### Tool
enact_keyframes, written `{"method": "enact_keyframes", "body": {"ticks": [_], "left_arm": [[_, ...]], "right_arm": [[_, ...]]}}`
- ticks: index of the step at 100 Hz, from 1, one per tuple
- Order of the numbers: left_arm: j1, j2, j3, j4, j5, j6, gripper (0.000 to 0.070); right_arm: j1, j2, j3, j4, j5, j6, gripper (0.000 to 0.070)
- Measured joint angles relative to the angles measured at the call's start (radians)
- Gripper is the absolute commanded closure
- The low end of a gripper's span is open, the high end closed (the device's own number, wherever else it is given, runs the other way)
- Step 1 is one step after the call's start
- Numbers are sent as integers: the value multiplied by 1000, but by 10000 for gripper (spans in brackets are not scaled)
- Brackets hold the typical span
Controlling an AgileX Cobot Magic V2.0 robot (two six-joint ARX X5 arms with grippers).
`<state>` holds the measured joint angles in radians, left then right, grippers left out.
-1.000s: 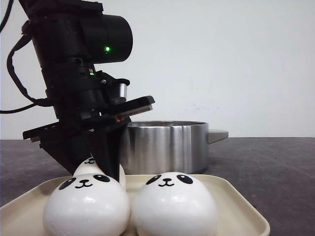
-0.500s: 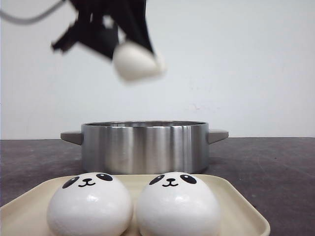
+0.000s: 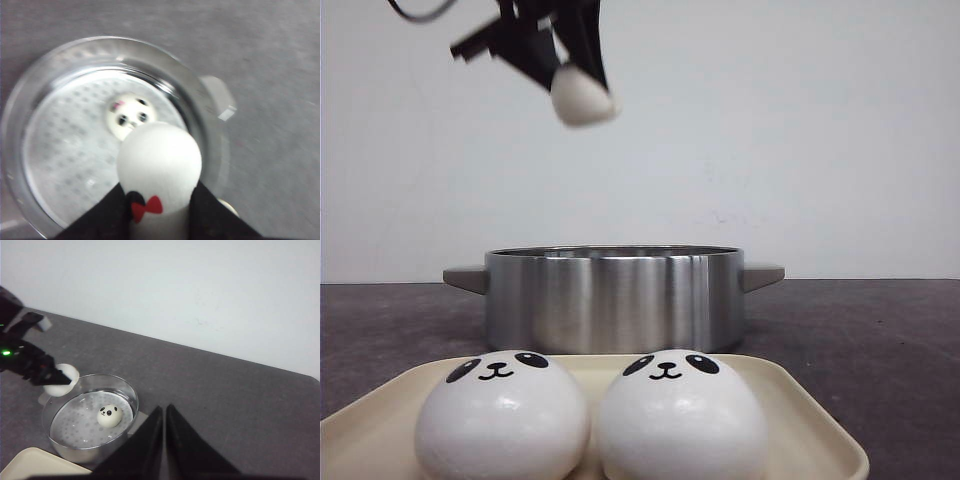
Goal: Steam buns
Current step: 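Lift the bun with the left gripper and lower it into the pot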
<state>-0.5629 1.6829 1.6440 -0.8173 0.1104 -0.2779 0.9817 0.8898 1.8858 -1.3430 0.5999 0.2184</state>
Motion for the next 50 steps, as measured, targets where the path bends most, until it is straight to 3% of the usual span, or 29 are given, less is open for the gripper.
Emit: {"method": "enact_keyframes", "body": {"ticks": [34, 50], "left_arm": [[41, 260, 140, -32, -5, 42, 690], [44, 362, 140, -38, -55, 60, 690]], "right_arm": [[0, 0, 0, 2, 0, 0, 696], [0, -2, 0, 2, 0, 16, 696]]}}
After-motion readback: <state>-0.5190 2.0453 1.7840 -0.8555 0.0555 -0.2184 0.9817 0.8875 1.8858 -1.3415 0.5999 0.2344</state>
